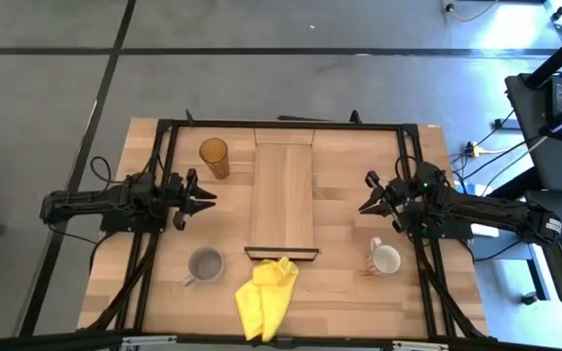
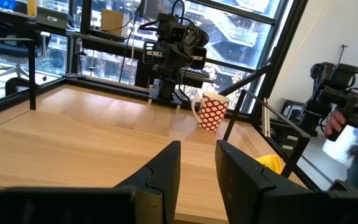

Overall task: Stack small to large cups/mugs on shelf
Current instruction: Put the red patterned mug on the shelf

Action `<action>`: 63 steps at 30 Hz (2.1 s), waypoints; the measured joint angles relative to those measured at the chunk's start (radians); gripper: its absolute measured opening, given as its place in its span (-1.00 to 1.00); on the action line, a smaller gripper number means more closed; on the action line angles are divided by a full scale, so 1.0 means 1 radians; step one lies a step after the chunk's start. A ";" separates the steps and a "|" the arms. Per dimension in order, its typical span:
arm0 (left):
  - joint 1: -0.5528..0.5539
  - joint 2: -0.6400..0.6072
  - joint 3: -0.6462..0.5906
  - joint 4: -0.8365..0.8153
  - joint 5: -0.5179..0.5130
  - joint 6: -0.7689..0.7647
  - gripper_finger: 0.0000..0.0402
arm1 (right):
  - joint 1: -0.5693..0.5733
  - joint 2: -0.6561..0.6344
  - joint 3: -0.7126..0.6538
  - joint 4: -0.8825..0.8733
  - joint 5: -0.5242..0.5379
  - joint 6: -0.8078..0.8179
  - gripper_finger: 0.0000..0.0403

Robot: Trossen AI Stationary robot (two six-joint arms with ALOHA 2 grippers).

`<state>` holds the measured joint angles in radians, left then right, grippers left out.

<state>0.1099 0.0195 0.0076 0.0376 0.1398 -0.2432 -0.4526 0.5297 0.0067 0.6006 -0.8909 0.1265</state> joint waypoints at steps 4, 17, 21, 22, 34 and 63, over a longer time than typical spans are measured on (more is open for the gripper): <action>0.000 0.000 0.000 0.000 0.000 0.000 -0.52 | 0.000 0.000 0.000 0.003 0.000 0.024 -0.80; 0.000 0.000 0.000 0.000 0.000 0.000 -0.52 | 0.000 -0.001 0.102 0.819 0.494 0.480 -0.80; 0.000 0.000 0.000 0.000 0.000 0.000 -0.52 | 0.000 0.009 0.226 0.761 0.496 0.531 -0.80; 0.000 0.000 0.000 0.000 0.000 0.000 -0.52 | 0.001 0.017 0.273 0.732 0.497 0.548 -0.80; 0.000 0.000 0.000 0.000 0.000 0.000 -0.52 | 0.000 0.137 0.941 0.019 0.102 0.332 -0.80; 0.000 0.000 0.000 0.000 0.000 0.000 -0.52 | -0.100 0.119 1.253 -1.072 0.973 -0.022 -0.80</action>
<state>0.1098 0.0193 0.0074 0.0376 0.1400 -0.2432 -0.5529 0.6487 1.2599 -0.4709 0.0821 0.1047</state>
